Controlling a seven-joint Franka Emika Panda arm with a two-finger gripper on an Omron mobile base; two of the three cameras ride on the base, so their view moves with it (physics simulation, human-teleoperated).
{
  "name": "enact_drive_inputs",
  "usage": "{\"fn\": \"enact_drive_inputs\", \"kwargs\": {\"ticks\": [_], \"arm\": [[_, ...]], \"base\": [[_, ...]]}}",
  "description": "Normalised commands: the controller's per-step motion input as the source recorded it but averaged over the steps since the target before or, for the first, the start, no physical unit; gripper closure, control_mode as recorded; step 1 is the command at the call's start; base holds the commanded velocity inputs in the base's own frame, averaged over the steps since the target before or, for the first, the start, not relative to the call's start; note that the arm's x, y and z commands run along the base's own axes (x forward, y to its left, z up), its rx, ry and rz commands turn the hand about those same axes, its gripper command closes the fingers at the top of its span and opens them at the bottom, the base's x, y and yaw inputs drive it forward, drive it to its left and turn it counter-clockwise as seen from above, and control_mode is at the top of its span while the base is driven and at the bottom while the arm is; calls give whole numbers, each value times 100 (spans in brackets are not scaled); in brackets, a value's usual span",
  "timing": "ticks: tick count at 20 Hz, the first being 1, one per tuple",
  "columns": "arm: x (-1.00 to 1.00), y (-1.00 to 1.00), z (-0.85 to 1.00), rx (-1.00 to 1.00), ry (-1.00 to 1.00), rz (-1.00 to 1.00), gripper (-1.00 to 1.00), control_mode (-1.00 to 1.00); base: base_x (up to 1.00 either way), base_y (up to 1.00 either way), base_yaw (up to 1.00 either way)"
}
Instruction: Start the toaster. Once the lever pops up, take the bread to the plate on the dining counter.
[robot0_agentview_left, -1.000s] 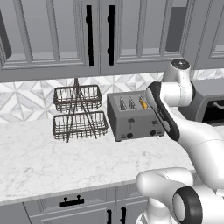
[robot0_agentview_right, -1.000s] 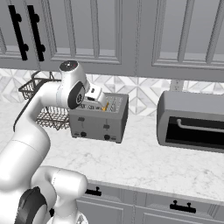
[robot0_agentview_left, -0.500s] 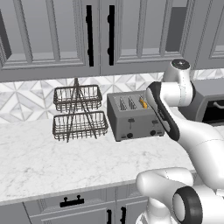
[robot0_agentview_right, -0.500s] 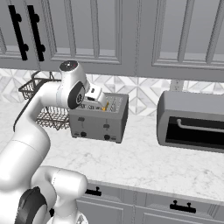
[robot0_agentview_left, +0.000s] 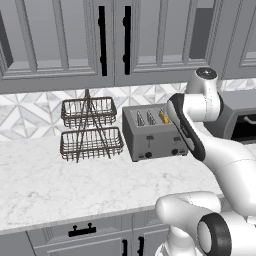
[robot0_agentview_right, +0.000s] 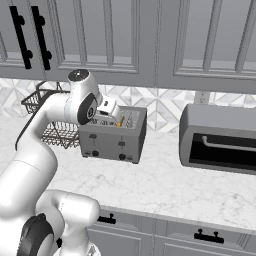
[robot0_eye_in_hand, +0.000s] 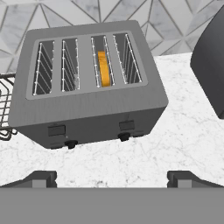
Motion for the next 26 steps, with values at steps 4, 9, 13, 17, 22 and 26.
{"fn": "enact_drive_inputs", "kwargs": {"ticks": [4,9,13,17,22,26], "arm": [[0,0,0,0,0,0,-100,-100],[0,0,0,0,0,0,-100,-100],[0,0,0,0,0,0,-100,-100],[0,0,0,0,0,0,-100,-100],[0,0,0,0,0,0,-100,-100],[0,0,0,0,0,0,-100,-100]], "base": [[0,0,0],[0,0,0],[0,0,0],[0,0,0],[0,0,0],[0,0,0]]}}
